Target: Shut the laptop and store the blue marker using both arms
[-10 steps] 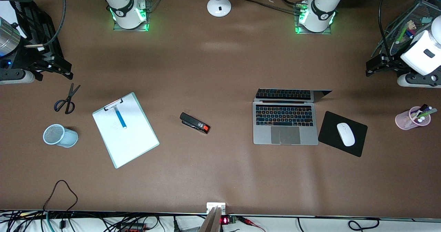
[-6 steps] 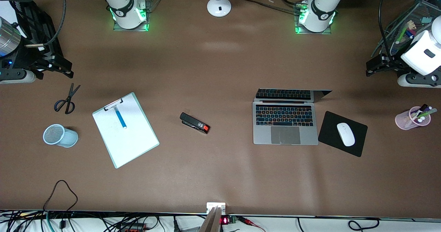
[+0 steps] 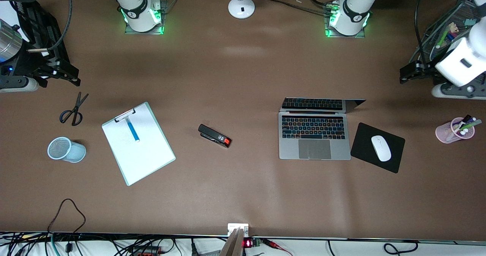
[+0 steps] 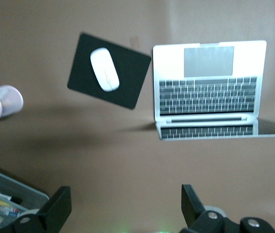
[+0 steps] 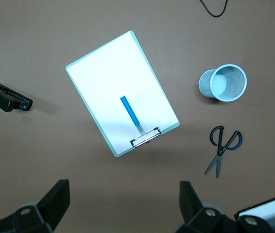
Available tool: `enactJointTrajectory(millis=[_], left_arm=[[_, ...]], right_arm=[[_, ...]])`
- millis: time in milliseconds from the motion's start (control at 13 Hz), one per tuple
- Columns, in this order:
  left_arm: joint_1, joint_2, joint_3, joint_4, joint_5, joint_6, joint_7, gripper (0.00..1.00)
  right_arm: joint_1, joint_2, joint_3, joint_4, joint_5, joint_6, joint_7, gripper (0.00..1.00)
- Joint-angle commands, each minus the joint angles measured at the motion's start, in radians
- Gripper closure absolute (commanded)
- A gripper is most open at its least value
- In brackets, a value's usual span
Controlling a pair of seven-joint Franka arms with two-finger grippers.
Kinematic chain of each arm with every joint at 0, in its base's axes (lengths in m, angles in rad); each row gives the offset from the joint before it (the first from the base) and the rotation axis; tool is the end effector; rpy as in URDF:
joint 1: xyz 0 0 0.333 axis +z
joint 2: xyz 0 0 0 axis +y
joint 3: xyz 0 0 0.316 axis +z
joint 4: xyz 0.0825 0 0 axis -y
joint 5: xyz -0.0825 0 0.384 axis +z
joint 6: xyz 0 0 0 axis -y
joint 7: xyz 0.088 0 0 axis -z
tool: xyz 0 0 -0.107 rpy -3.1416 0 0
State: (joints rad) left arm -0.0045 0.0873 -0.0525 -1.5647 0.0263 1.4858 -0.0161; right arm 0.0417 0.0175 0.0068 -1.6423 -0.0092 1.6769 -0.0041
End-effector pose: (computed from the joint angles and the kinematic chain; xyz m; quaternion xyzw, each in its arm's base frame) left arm 0.5675 -0.0282 0.5717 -0.9963 0.0204 0.0825 0.0139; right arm 0.5670 0.0266 0.5901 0.9996 0.0267 0.0086 0.0043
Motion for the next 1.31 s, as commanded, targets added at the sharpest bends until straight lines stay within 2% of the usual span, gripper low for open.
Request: enactJointTrajectory(millis=[0,231,462,538,692,769,923,1077,1231], left_arm=[[-0.006,0.037,-0.003,0.040,0.003,-0.042,0.005,0.00],[-0.018,0.061,-0.004,0.041,0.004,-0.042,0.011,0.00],[-0.054,0.074,-0.022,0.031,-0.003,-0.047,0.021,0.00],[-0.067,0.074,-0.045,0.023,-0.005,-0.068,-0.013,0.10],[-0.074,0.074,-0.113,0.011,-0.009,-0.133,-0.109,0.58],[-0.074,0.074,-0.133,-0.007,-0.009,-0.137,-0.155,0.76],[-0.075,0.074,-0.194,-0.047,-0.026,-0.131,-0.217,0.97],[-0.074,0.069,-0.275,-0.134,-0.025,-0.078,-0.316,1.00],[-0.074,0.060,-0.305,-0.252,-0.023,0.046,-0.326,1.00]], right_arm=[[0.000,0.006,0.001,0.013,-0.014,-0.023,0.001,0.00],[-0.003,0.024,0.001,0.009,-0.015,-0.084,-0.001,0.00],[-0.003,0.022,0.001,-0.039,-0.015,-0.053,-0.001,0.00],[0.000,0.022,0.001,-0.060,-0.015,-0.025,-0.001,0.00],[0.001,0.027,0.001,-0.109,-0.015,0.039,-0.001,0.00],[0.004,0.036,0.002,-0.140,-0.015,0.079,-0.001,0.00],[0.004,0.042,0.002,-0.152,-0.015,0.092,-0.001,0.00],[0.003,0.076,0.002,-0.154,-0.015,0.118,-0.001,0.00],[0.012,0.116,0.002,-0.154,-0.015,0.177,-0.001,0.00]])
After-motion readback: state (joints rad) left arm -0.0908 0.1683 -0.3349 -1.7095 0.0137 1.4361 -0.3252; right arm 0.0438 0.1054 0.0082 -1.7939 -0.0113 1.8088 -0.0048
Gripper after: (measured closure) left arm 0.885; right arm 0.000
